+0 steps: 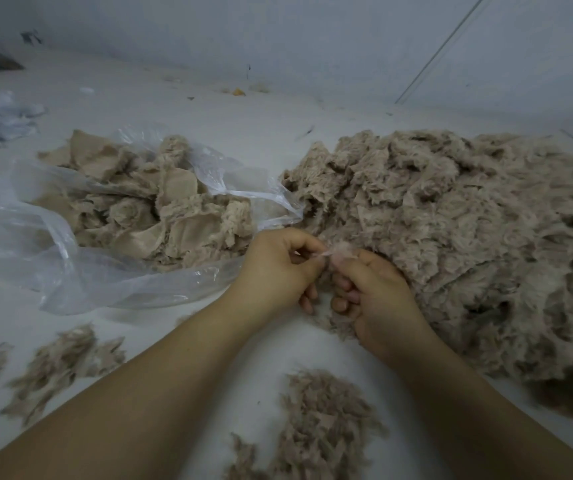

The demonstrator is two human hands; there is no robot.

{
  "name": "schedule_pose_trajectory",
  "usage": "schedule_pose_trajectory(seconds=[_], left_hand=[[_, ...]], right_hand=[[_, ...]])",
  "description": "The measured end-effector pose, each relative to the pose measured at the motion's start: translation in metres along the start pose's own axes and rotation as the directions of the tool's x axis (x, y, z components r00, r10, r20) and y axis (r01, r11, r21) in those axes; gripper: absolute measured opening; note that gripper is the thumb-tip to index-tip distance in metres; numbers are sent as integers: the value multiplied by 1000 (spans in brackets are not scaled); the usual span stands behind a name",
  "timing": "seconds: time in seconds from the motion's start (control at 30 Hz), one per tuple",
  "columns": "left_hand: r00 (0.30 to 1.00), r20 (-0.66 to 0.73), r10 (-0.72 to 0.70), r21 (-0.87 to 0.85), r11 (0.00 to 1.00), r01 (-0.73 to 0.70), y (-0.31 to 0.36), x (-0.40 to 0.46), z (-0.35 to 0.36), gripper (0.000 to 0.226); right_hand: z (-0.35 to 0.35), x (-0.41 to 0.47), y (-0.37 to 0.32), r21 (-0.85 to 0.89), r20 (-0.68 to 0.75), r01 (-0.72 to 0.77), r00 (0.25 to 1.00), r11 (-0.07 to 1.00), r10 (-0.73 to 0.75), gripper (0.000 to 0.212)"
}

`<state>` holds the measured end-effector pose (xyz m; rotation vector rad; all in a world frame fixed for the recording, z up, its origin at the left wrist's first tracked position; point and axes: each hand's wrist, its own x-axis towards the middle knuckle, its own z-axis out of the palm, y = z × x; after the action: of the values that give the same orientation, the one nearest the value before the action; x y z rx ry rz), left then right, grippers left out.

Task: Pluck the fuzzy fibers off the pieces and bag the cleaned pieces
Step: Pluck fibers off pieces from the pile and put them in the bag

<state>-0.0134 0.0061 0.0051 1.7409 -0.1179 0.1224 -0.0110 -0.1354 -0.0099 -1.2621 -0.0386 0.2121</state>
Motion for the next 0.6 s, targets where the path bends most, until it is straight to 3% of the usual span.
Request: schedule_pose_trajectory(seconds=[0.13, 0.27, 0.37, 0.4, 0.47, 0.6], left_hand=[[997, -38, -65, -216, 975, 56, 6, 1, -3, 22], [997, 36, -66, -103, 992, 69, 7, 1, -5, 19], [996, 81, -28, -72, 997, 34, 8, 0, -6, 9], [997, 79, -25, -89, 996, 32, 8, 0, -7, 7], [998, 52, -32, -131, 991, 38, 8, 2, -9, 8], [997, -37, -71, -196, 979, 62, 5, 4, -11, 12]], right_hand=[[1, 2, -1, 38, -57, -54, 997, 998, 56, 27], [0, 2, 0, 66, -28, -53, 998, 996, 55, 21], [-5, 1, 2, -8, 37, -3, 999, 1000, 3, 40], [-4, 0, 2, -51, 46, 7, 999, 999, -5, 43], [-5, 0, 4, -93, 33, 18, 999, 996, -15, 20], [-6, 2, 5, -75, 0, -3, 1000, 997, 3, 41]])
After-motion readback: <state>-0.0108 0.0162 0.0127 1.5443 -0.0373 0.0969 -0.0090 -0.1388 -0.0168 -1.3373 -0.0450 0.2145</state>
